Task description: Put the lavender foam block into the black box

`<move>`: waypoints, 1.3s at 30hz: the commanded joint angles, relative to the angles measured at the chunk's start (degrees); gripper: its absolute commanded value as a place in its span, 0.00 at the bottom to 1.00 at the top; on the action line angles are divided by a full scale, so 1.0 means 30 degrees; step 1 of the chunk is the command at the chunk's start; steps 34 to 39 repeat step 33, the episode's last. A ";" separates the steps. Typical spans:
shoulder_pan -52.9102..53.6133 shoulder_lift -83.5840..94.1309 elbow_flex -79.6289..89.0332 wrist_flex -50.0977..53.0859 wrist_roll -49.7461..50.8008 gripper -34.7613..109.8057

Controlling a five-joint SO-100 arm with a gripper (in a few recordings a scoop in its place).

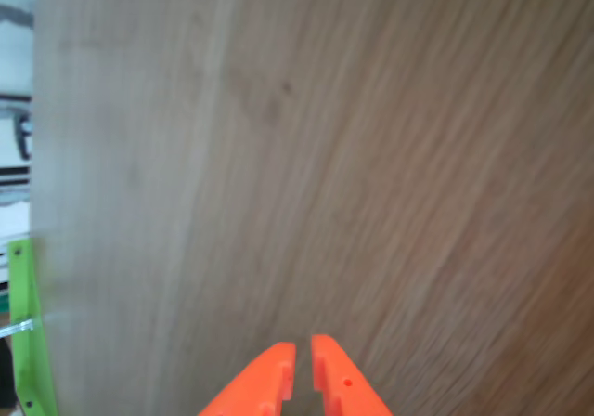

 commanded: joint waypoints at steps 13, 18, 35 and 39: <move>0.1055 0.0293 0.0146 0.2373 0.1055 0.24; 0.0439 0.0293 0.0146 0.3955 0.0469 0.24; 0.0146 0.0293 0.0146 0.3984 -0.0762 0.24; 0.0146 0.0293 0.0146 0.3984 -0.0762 0.24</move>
